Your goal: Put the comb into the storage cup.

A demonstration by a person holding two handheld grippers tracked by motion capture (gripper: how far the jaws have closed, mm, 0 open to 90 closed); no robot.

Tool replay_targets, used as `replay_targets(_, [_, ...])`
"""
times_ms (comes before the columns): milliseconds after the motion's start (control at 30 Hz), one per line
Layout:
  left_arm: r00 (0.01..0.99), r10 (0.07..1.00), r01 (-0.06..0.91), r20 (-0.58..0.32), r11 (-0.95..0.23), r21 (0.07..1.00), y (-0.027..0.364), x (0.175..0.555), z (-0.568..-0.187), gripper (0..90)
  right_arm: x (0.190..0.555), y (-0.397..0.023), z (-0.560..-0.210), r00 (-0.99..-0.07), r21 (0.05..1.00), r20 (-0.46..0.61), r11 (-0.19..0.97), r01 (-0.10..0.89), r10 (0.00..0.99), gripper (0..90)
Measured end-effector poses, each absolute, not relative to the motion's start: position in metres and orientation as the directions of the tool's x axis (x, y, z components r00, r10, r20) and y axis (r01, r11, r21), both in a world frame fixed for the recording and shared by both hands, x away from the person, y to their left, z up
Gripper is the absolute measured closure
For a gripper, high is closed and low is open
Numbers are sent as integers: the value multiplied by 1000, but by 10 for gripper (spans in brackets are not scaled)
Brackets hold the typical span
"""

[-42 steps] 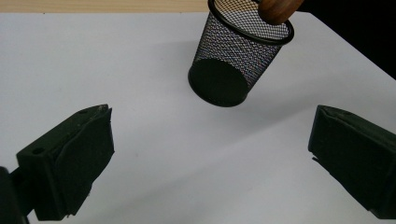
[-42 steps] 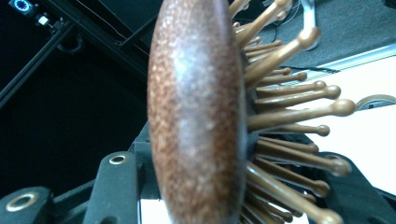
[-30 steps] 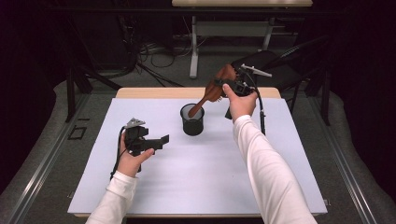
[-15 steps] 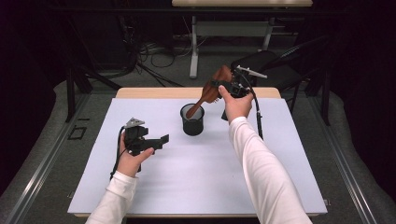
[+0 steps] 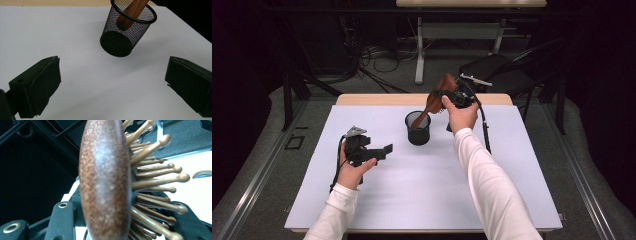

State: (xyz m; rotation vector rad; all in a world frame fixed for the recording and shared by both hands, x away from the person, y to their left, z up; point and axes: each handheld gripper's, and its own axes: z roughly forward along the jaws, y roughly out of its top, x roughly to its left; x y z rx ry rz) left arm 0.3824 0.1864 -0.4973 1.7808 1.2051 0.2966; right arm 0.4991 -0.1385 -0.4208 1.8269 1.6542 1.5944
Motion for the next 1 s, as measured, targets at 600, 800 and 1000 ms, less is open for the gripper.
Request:
replay_targets(600, [485,825,604,-289,-76,794,188,383,-498,2,501,-130,-442,-197,719,553,-344,604,810,470])
replay_targets(800, [483,827,605,-289,-77,792,188,383,-498,2,501,-125,-447,-205,723,540,-325,610,816,469])
replay_targets(1000, [481,828,605,-289,-74,793,188,383,-498,2,501,-123,-451,-202,725,529,-315,612,824,468])
